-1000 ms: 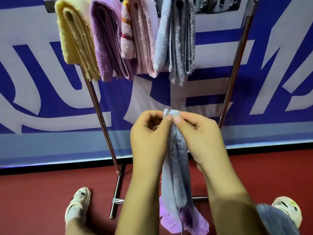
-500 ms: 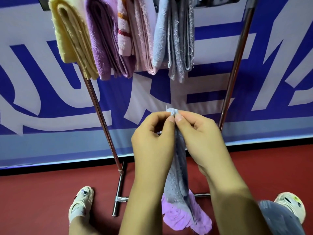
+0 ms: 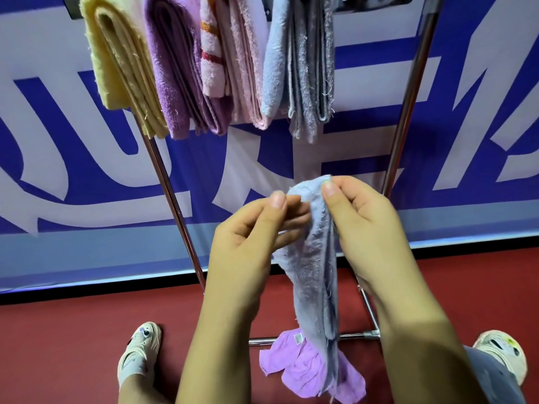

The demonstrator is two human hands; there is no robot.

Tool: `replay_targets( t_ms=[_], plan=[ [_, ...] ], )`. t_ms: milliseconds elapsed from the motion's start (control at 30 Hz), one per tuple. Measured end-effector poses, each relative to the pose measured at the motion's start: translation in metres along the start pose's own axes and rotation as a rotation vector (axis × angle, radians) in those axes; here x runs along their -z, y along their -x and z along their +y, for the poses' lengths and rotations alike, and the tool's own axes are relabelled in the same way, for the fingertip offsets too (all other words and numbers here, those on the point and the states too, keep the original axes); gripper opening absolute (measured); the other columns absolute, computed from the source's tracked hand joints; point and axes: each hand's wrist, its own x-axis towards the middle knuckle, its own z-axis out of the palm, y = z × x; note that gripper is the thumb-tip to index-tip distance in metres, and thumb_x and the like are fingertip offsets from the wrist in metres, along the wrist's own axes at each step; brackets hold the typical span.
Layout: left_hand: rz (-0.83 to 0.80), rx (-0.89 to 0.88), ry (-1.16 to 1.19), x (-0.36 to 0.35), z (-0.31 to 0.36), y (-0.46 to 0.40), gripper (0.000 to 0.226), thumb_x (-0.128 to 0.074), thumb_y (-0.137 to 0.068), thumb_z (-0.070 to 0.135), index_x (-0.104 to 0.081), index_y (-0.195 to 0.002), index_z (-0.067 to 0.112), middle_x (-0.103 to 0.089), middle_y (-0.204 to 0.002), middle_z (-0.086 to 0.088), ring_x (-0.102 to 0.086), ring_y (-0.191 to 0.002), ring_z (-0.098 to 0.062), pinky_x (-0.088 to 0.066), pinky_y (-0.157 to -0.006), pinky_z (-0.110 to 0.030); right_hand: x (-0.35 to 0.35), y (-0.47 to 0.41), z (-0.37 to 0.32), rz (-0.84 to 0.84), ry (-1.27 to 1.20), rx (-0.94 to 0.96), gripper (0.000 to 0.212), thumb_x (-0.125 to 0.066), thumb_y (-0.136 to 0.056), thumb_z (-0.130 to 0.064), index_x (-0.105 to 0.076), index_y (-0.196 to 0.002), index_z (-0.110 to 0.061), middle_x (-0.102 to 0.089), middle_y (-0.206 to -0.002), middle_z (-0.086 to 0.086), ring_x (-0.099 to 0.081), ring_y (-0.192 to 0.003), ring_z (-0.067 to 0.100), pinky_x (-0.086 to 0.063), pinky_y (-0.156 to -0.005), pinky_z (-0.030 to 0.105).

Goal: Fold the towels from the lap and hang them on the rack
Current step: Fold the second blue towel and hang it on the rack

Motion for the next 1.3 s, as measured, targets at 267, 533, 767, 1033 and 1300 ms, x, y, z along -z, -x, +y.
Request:
replay_targets(
  t_ms=[267, 533, 767, 1033, 1300],
  plan=[
    [-0.095, -0.103, -0.463, 0.029, -0.022, -0.008, 0.037, -0.070, -0.067, 0.048, -0.062, -0.103, 0.043, -0.056, -0.122, 0.022, -0.047, -0.123, 0.005, -0.039, -0.102, -0.028, 0.004, -0.002, -0.004, 0.006, -0.252, -0.080, 0.026, -0.047, -0.097, -0.025, -0.067, -0.086, -0.013, -0.070, -0.083, 0.011, -0.064, -0.080, 0.022, -0.052, -0.076, 0.039],
    [-0.171, 0.054, -0.484, 0.048, -0.035, -0.012, 0.038, -0.069, -0.064, 0.053, -0.059, -0.098, 0.040, -0.058, -0.124, 0.020, -0.046, -0.125, 0.002, -0.031, -0.104, -0.030, 0.009, -0.002, -0.012, -0.001, -0.371, -0.111, 0.025, -0.045, -0.096, -0.019, -0.066, -0.088, -0.007, -0.066, -0.073, 0.005, -0.060, -0.067, 0.014, -0.051, -0.059, 0.022],
    [-0.198, 0.150, -0.303, 0.050, -0.045, -0.013, 0.047, -0.068, -0.068, 0.053, -0.059, -0.111, 0.035, -0.057, -0.130, 0.014, -0.050, -0.126, -0.005, -0.040, -0.107, -0.044, 0.008, -0.004, -0.015, -0.015, -0.438, -0.122, 0.026, -0.045, -0.096, -0.018, -0.064, -0.092, -0.001, -0.065, -0.075, 0.012, -0.058, -0.070, 0.021, -0.050, -0.060, 0.025],
    [-0.285, 0.156, -0.033, 0.052, -0.047, -0.014, 0.029, -0.077, -0.063, 0.022, -0.070, -0.091, 0.022, -0.071, -0.098, -0.001, -0.065, -0.091, -0.017, -0.054, -0.078, -0.030, 0.011, -0.006, -0.016, -0.019, -0.438, -0.099, 0.025, -0.045, -0.096, -0.018, -0.064, -0.087, -0.004, -0.065, -0.070, 0.006, -0.058, -0.064, 0.013, -0.049, -0.057, 0.021],
    [-0.204, -0.042, -0.151, 0.085, 0.003, -0.022, 0.039, -0.090, -0.048, 0.043, -0.062, -0.066, 0.022, -0.070, -0.083, 0.002, -0.065, -0.079, -0.012, -0.054, -0.071, -0.022, 0.028, -0.018, -0.014, 0.041, -0.362, -0.088, 0.025, -0.045, -0.097, -0.018, -0.063, -0.080, -0.011, -0.064, -0.062, -0.003, -0.058, -0.056, 0.007, -0.049, -0.053, 0.018]
  ],
)
